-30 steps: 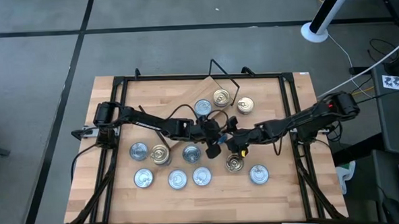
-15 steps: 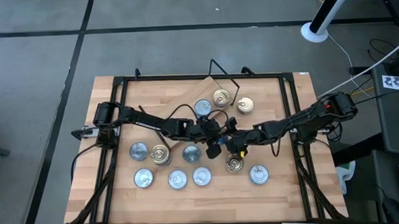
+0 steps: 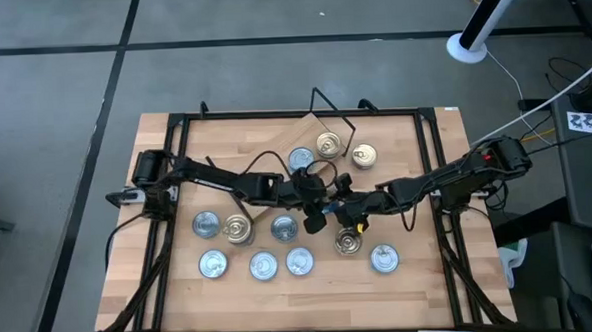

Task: Stack canned seafood by type on shelf
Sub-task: Stack the blue pink tuna can on top of the blue pink tuna can on the shelf

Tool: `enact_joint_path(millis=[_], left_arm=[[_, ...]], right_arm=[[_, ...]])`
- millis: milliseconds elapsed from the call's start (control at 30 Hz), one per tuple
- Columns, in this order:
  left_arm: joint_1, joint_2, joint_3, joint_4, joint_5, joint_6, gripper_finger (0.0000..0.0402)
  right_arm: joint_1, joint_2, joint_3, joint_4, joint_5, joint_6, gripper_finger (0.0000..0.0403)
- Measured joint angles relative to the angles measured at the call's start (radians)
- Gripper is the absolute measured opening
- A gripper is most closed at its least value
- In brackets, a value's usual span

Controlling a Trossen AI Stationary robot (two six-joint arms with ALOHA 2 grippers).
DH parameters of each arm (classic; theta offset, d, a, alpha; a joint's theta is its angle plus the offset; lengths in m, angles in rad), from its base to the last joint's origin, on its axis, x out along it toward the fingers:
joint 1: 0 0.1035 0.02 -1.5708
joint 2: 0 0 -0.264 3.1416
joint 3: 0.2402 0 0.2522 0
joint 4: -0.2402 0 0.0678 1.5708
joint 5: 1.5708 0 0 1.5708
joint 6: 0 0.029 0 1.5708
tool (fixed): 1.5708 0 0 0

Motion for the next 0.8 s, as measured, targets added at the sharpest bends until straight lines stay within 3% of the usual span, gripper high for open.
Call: enact_joint_path(millis=[267, 500, 800], left_arm=[[0.001, -0.153, 0.000, 0.000, -0.011, 0.133, 0.0145], [0.002, -0.247, 0.000, -0.026, -0.041, 0.204, 0.0145], [0.002, -0.275, 0.000, -0.031, -0.056, 0.254, 0.0145]], right_arm=[[-0.002, 0.000, 0.175, -0.252, 0.178, -0.013, 0.0187], [-0.041, 0.000, 0.257, -0.281, 0.353, -0.106, 0.0189], [-0.225, 0.000, 0.265, -0.280, 0.347, -0.109, 0.0190]])
